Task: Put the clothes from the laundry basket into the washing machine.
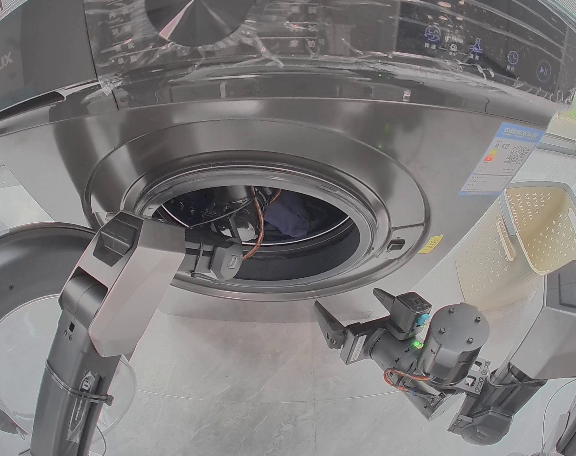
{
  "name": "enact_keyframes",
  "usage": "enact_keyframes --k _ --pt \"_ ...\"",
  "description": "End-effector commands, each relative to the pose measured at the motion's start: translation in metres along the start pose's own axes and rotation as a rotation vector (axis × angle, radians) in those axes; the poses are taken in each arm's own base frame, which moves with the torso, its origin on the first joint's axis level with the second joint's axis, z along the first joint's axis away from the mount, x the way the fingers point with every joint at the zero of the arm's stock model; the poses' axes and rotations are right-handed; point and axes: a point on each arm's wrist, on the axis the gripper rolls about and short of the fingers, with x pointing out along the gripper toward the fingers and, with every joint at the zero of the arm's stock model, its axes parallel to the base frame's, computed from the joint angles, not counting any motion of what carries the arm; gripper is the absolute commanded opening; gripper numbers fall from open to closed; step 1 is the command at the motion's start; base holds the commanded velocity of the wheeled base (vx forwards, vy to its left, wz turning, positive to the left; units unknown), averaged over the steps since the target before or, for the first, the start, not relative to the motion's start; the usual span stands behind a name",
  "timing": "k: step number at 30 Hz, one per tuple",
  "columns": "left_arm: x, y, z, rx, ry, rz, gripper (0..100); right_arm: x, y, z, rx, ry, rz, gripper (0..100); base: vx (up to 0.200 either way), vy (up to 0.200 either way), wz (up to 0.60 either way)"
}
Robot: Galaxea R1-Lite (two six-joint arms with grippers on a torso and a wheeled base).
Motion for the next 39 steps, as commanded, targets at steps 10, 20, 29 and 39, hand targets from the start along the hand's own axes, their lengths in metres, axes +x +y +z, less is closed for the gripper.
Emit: enact_keyframes --k 10,20,29,39 --pt "-0.09 -0.012 0.014 0.175 0.297 -0.018 100 -0.003 0.0 -0.002 -0.002 0.013 0.003 100 0.0 0.0 0.0" --pt "-0.173 -0.021 0.024 0.229 0.452 -0.107 100 -0.005 -0.003 -0.004 -0.006 0.024 -0.005 100 0.0 0.0 0.0" --pt "-0.255 -0.018 0.026 0.233 0.61 -0.222 100 -0.029 -0.014 0.006 -0.019 0.041 0.012 100 0.0 0.0 0.0" --pt "-0.319 -0.005 0.092 0.205 0.529 -0.272 100 -0.072 -0.045 0.028 -0.046 0.028 -0.005 100 -0.02 0.0 0.0"
